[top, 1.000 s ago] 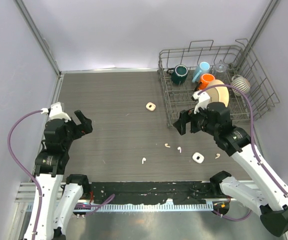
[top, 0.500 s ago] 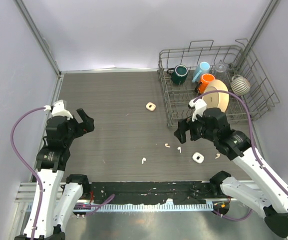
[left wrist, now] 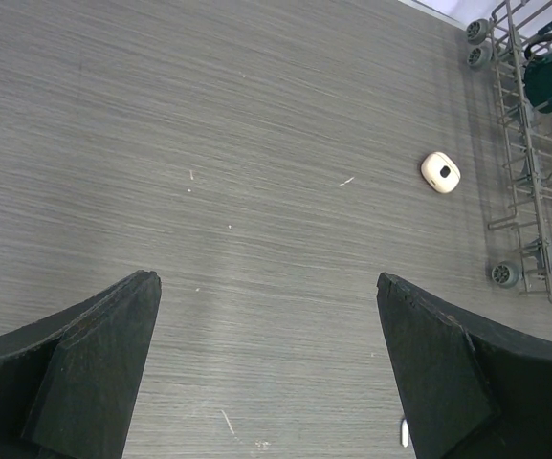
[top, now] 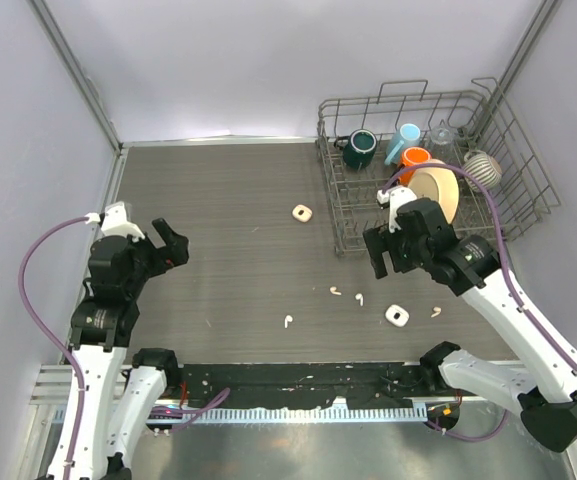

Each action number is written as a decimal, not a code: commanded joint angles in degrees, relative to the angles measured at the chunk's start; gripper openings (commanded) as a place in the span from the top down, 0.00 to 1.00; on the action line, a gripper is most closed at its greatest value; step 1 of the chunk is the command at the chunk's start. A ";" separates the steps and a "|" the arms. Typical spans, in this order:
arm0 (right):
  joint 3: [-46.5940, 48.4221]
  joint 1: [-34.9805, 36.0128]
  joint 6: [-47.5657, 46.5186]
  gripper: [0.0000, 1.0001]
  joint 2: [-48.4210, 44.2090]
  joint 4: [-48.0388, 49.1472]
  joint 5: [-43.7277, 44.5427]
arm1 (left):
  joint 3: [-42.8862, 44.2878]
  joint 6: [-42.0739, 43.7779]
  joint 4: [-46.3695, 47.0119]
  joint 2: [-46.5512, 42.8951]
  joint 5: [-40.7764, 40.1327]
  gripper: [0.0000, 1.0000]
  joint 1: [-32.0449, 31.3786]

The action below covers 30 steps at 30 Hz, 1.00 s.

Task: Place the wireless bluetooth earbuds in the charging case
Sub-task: Pick up the charging case at the center of the board.

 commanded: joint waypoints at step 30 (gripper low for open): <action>-23.69 3.91 -33.65 0.00 -8.13 -6.67 -4.61 | -1.17 0.30 4.67 -3.50 3.93 0.00 0.15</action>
